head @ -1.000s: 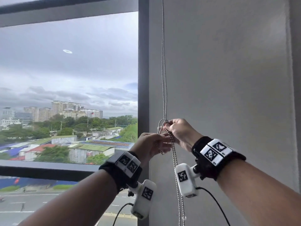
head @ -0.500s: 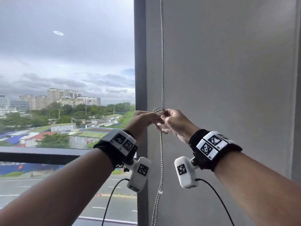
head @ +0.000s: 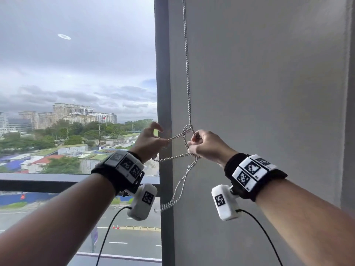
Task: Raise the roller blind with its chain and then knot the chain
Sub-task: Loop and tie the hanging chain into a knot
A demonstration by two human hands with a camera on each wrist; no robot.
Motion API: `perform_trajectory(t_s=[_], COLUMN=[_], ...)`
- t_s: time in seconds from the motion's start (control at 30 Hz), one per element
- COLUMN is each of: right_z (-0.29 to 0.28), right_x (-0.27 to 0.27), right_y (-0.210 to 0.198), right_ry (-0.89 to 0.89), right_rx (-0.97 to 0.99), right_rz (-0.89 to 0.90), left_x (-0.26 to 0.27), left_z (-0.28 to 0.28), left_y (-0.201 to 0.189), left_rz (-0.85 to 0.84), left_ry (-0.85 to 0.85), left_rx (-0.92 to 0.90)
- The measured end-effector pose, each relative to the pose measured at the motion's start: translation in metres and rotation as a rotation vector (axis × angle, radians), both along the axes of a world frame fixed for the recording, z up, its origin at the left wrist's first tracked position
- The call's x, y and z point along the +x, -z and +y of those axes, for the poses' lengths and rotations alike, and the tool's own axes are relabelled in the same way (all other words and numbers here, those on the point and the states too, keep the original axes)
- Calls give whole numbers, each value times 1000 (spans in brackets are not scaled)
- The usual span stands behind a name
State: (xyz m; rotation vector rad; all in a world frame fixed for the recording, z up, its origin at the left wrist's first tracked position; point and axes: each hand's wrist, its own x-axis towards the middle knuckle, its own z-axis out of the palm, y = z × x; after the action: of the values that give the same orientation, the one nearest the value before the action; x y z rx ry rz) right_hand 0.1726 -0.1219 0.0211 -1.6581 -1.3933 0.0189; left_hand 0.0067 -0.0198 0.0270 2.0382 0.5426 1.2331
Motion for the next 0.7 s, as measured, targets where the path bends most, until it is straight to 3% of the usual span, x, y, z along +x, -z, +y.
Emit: perform_trajectory(t_s=[0.17,0.23,0.33,0.43,0.7], right_z=[0,0,0,-3,-8], right_x=[10,17,20,18,-7], right_y=[-3,-1,0,-1,-3], right_ry=[274,338,304,228,8], right_rx=[9,29,36,41,43], right_rz=[-234,-246,-165,-69,85], left_x=[-6,-10,-11,-6,32], left_z=[15,25,39,39,0], left_y=[14,24,42,51,46], left_rz=[271,328,375,341,48], left_ry=[-141,-192,-183,-111,343], left_rx=[123,148,19,-163,-518])
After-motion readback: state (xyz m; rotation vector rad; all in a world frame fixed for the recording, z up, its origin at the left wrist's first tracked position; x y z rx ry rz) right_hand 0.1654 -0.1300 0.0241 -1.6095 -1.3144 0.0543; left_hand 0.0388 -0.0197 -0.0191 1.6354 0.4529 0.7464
